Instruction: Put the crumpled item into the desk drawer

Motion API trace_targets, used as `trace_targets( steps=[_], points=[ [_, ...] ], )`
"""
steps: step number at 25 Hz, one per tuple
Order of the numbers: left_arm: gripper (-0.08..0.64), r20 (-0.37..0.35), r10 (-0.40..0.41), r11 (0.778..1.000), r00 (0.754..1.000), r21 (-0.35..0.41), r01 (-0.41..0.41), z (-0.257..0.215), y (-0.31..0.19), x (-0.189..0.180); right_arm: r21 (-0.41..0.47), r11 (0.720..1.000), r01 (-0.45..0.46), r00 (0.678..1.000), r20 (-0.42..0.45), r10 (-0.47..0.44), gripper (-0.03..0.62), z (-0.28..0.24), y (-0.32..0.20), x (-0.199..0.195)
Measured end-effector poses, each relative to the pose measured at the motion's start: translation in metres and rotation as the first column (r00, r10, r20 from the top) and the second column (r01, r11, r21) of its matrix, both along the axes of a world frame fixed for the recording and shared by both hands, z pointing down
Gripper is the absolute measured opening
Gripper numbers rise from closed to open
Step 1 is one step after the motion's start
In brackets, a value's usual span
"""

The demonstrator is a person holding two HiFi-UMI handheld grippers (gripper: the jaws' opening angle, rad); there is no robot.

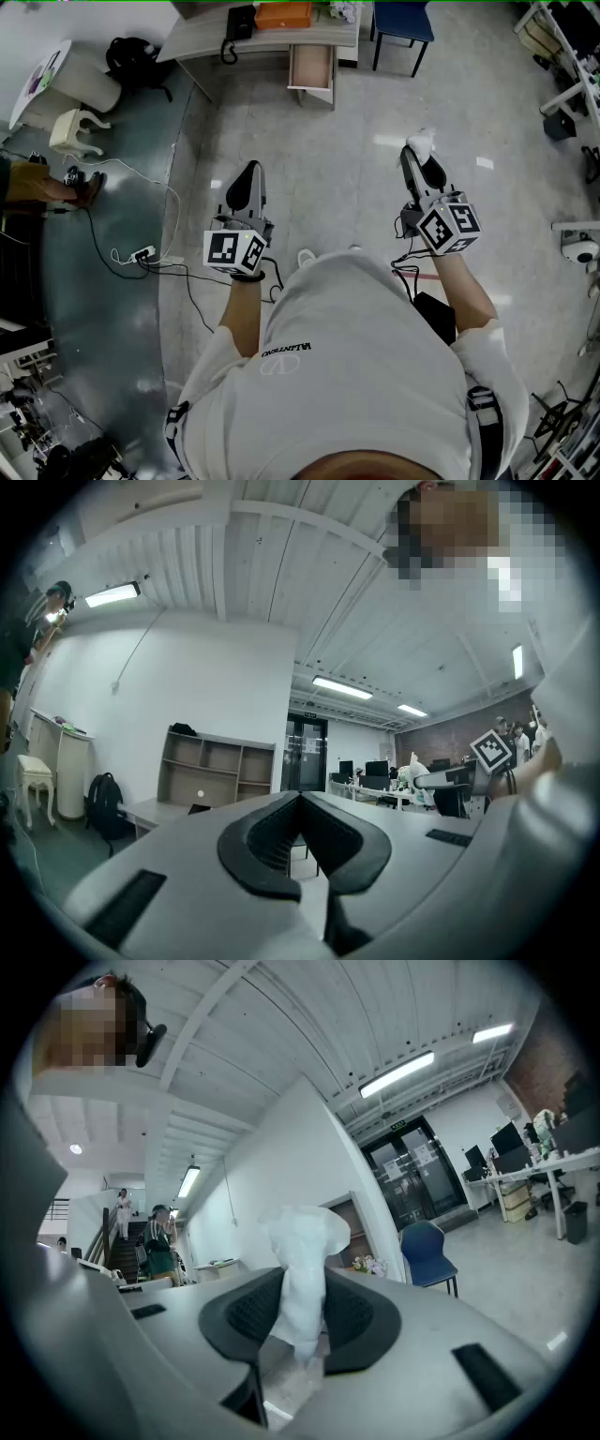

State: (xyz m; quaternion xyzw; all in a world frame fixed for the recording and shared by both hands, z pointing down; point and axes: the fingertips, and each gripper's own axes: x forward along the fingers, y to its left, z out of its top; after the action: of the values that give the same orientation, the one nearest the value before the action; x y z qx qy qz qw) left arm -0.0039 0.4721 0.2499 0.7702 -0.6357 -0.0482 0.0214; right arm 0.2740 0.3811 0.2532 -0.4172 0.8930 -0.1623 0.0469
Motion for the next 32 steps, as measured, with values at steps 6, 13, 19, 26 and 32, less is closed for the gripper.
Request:
trace_targets(
  steps=[6,13,19,26,32],
  points=[
    [-0.002,0.005,-0.010,1.000,1.000,-0.004,0.010,0.001,-0.003,0.002,-0.003,1.000,0.011,1.000,0.010,-0.011,0.112,-0.001,-0.003,0.000],
    [-0.002,0.012,-0.012,1.000,1.000,-0.005,0.012,-0.001,-0.003,0.014,-0.001,1.000,0.027,0.998,0.050,-0.027,0.114,-0.008,-0.004,0.009],
    [-0.002,0.019,-0.016,1.000,1.000,-0.004,0.016,-0.002,-0.005,0.030,-0.011,0.999,0.050,0.998,0.046,-0.050,0.115,-0.003,-0.003,0.021],
    [-0.002,0.029,-0.020,1.000,0.999,0.002,0.020,-0.006,-0.013,0.064,-0.017,0.997,0.070,0.997,0.042,-0.070,0.115,-0.001,-0.010,0.052],
    [-0.002,0.025,-0.035,0.999,0.999,-0.017,0.035,0.002,-0.013,0.087,-0.023,0.995,0.098,0.995,0.028,-0.097,0.115,0.007,-0.013,0.069]
  ],
)
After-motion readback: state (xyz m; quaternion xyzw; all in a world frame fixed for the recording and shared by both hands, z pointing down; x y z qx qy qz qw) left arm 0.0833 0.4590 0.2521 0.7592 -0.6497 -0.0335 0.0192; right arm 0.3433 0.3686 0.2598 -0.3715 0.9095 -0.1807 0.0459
